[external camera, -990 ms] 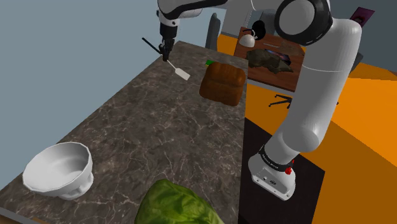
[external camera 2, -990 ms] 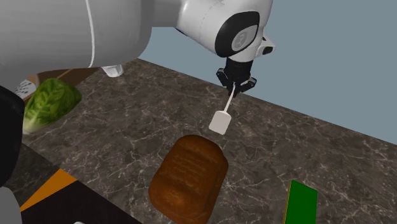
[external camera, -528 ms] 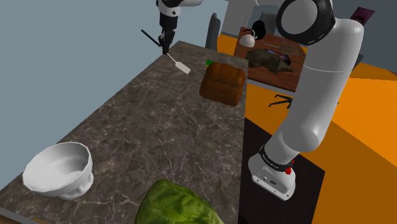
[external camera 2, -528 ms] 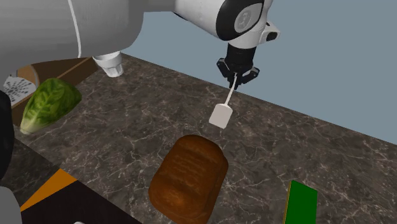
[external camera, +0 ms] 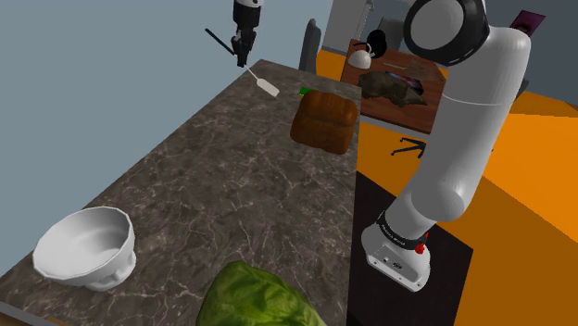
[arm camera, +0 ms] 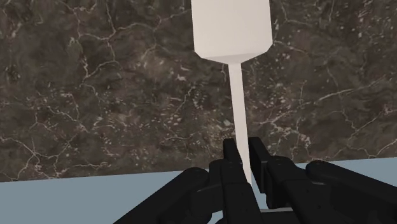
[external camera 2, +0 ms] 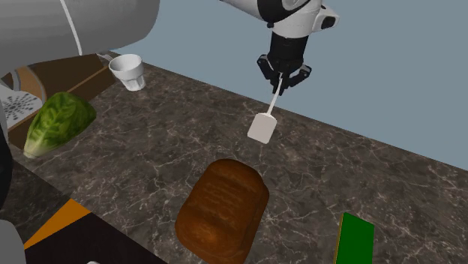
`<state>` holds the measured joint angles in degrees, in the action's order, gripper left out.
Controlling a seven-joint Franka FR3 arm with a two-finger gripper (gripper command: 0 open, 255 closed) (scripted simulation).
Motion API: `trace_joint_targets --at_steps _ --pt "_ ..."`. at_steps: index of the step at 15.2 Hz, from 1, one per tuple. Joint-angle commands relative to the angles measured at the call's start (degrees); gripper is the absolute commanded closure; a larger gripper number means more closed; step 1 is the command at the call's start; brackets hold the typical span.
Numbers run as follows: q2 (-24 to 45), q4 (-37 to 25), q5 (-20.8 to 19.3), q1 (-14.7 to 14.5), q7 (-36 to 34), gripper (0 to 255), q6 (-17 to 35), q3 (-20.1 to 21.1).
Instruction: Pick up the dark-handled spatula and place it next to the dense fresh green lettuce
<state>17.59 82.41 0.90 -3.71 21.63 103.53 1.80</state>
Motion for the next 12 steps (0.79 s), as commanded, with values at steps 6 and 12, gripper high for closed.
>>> trace_joint_targets --at_steps 6,12 --pt "-4.13 2.29 -0.1 -0.94 -1.52 255 -1.83 0.51" --pt "-15.93 17.8 0.05 -3.52 -6.05 255 1.97 2.47"
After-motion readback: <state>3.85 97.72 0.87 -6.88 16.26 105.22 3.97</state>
